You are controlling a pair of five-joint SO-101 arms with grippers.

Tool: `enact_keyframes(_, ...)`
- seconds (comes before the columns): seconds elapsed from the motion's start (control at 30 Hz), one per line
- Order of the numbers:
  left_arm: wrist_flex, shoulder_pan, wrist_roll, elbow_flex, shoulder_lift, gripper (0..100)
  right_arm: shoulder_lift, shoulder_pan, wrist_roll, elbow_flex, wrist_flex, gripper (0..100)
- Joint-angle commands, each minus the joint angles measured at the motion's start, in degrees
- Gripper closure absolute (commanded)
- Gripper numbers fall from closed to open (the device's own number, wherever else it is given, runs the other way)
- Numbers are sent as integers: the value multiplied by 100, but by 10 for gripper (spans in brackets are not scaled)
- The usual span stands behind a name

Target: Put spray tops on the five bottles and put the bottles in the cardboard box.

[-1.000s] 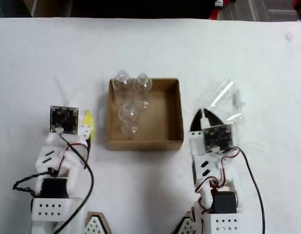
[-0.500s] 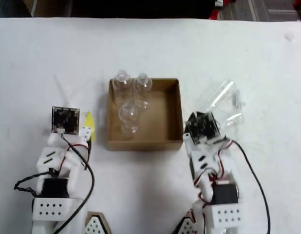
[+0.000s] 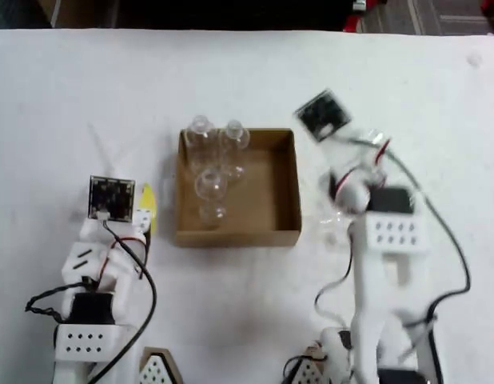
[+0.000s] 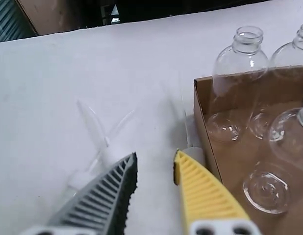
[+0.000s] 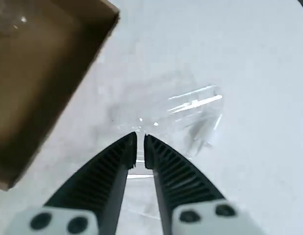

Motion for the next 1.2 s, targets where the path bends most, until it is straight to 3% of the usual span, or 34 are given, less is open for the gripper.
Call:
enact_keyframes(0.0,-185,75,-79,-70,-101,879,1077,585,264,-1582,426,899)
enact_keyframes(0.1,-325,75,-88,-44,-84,879,1859,734,299,-2338,716,804)
enact_keyframes(0.23,-352,75,-97,-44,-75,879,2659,708,501,-3051,1033,781)
enact_keyframes(0.43,-352,75,-97,-35,-75,880,3398,391,2998,-3297,1675,779)
enact_keyframes(0.57,-360,75,-97,-35,-75,880,3705,453,3938,-3314,1648,779)
enact_keyframes(1.17,-369,75,-97,-35,-75,880,3829,716,3974,-3886,1464,783)
